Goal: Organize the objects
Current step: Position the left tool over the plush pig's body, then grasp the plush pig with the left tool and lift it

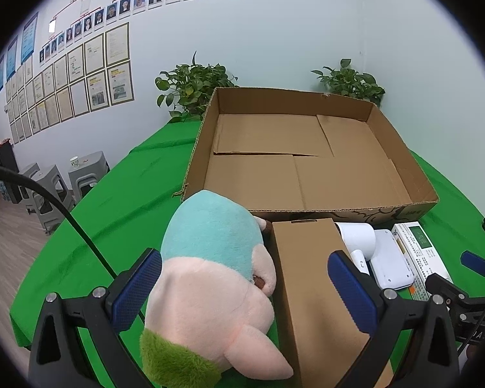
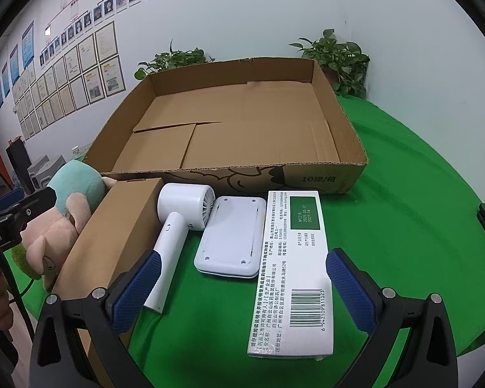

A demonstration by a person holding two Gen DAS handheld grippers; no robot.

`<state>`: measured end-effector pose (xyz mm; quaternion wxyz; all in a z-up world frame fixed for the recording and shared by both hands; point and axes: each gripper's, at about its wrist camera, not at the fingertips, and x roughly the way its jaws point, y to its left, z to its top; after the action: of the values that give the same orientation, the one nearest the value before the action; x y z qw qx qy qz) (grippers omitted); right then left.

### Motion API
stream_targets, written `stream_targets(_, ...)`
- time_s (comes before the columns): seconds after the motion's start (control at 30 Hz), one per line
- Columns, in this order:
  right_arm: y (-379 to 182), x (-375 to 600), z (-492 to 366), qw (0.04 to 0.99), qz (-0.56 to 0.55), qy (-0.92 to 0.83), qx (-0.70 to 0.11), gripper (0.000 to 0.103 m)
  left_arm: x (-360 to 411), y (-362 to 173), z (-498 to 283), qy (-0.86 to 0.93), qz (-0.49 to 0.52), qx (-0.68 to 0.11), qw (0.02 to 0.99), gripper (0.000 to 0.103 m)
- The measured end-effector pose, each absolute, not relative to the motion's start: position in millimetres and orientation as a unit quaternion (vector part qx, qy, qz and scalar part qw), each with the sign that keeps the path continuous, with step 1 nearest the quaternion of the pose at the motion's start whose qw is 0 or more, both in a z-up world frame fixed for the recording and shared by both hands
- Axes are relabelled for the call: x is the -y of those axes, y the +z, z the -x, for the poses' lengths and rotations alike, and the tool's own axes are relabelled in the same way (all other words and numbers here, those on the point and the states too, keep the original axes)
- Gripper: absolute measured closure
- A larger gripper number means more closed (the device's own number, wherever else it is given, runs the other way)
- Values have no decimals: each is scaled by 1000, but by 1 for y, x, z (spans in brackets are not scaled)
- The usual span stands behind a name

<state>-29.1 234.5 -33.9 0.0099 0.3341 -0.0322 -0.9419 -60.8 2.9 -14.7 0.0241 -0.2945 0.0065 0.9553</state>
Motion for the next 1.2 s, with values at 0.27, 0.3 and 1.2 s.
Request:
stream_targets(0.27, -37, -232, 34, 8, -338, -941, 26, 0, -2, -19, 66, 953, 301, 0, 32, 1)
stream_targets(0.3, -37, -232, 35, 8, -339, -941, 24, 0, -1, -19, 66, 953, 301, -1, 31, 1)
stream_targets(1.2, 80, -167, -1, 303, -124, -944, -37, 0, 73, -34, 79, 904, 400, 92, 120, 1)
